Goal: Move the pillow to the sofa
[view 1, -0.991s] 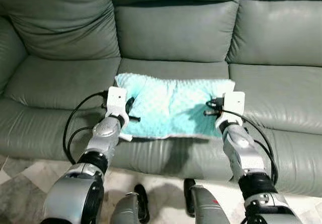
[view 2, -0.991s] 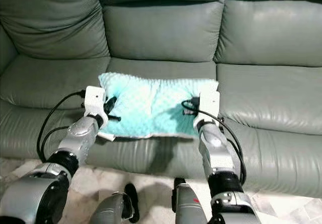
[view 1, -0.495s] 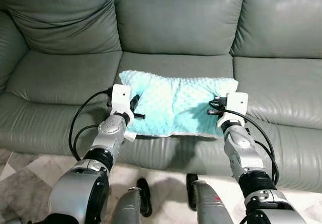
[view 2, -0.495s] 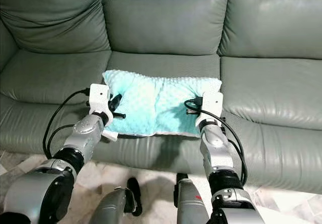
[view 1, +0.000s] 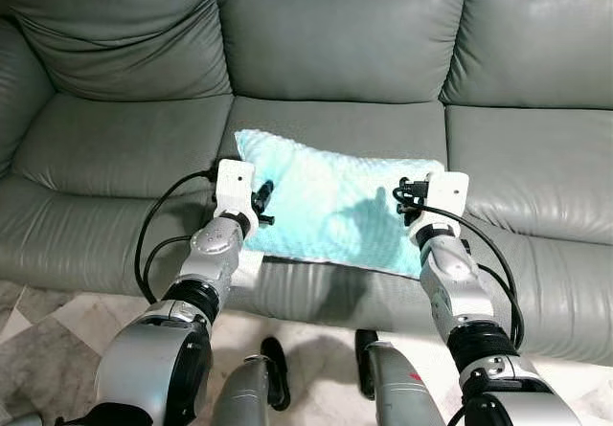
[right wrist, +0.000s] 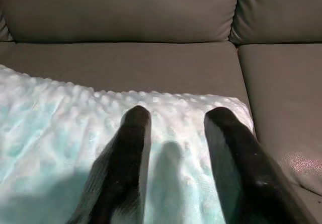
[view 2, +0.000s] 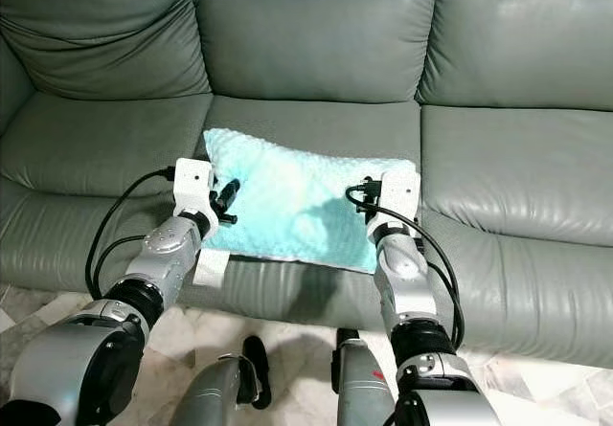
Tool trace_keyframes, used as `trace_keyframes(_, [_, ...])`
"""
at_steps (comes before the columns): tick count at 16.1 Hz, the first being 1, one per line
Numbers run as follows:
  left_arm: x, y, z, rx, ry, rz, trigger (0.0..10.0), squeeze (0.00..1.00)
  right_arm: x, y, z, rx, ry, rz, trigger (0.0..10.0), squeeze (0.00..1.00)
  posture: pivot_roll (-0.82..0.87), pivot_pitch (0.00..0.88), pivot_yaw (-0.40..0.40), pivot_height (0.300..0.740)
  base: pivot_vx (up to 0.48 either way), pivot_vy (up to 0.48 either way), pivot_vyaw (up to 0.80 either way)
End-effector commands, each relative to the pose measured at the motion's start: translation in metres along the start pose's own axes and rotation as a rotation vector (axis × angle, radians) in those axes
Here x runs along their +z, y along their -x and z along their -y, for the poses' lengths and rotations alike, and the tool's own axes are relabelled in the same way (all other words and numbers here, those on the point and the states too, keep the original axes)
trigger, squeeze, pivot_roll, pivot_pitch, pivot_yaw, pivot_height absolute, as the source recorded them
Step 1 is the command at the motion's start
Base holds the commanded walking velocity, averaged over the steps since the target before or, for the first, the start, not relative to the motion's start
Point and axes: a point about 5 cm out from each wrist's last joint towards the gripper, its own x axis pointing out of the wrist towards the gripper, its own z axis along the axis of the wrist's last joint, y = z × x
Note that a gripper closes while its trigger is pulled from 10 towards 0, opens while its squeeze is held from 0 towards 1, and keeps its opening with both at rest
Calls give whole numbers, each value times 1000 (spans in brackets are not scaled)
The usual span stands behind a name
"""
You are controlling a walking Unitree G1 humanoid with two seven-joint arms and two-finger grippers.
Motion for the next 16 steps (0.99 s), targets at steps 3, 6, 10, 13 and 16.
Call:
trace_keyframes(3, [-13,6,-8,27,9,-38,10000,1000,-11,4,-8,24,-7,-29,10000,1000,-137,413,152,740,0,0,0])
trace_keyframes(6, [-12,6,-10,26,6,-28,10000,1000,-10,5,-10,33,-7,-24,10000,1000,-139,410,149,740,0,0,0])
trace_keyframes(10, [-10,10,-26,80,-39,-17,10000,1000,-12,6,-10,47,-4,-26,10000,1000,-134,404,144,740,0,0,0])
trace_keyframes(13, [-18,17,-42,129,-77,-55,10000,1000,-16,8,-12,54,9,-44,10000,1000,-129,402,142,740,0,0,0])
trace_keyframes(16, [-28,24,-53,159,-88,-85,10000,1000,-31,16,-5,30,-93,-97,10000,1000,-129,402,142,740,0,0,0])
